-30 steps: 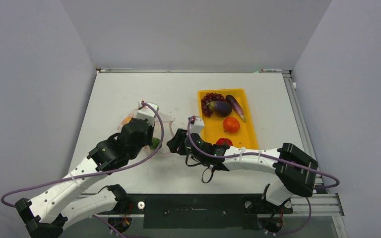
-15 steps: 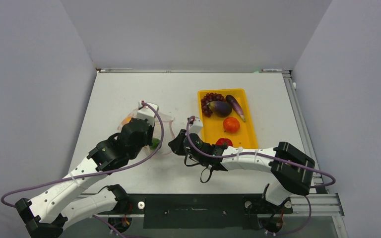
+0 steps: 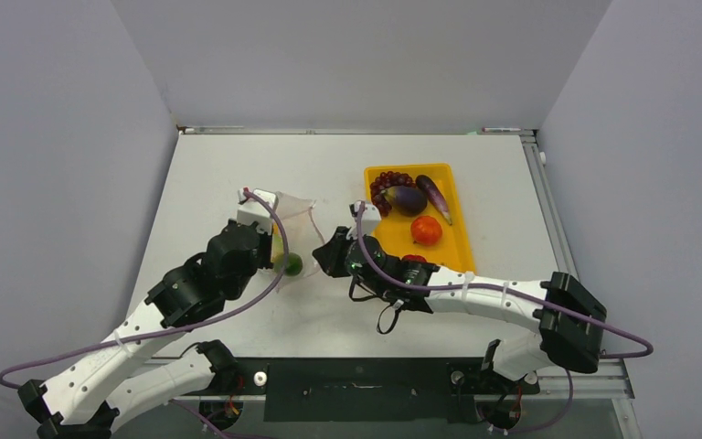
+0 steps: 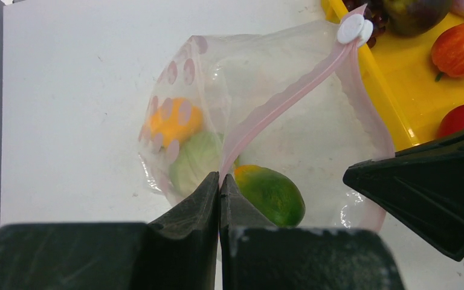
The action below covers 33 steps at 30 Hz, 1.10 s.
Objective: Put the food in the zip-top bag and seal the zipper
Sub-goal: Adjust the zipper food storage bag at the center of the board.
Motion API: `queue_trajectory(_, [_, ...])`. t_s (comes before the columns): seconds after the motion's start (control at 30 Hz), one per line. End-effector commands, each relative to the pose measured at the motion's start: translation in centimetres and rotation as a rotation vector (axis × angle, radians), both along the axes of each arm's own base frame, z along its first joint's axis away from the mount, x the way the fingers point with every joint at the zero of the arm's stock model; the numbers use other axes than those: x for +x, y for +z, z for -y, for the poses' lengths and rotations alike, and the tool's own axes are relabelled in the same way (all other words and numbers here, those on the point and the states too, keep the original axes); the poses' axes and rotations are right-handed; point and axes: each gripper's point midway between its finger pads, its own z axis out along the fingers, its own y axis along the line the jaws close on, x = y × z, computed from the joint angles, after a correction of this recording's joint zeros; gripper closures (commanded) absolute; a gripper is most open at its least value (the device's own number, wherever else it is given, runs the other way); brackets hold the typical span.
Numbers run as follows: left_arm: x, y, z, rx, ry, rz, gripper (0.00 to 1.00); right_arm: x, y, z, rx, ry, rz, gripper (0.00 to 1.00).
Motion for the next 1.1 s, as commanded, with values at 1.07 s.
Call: queue_trajectory(1.07, [-2.3,8.3,4.7,-0.324,-0.195,-0.055,1.0,2.6,15.2,3.3,-0.173,-0.016,0.328,0.95])
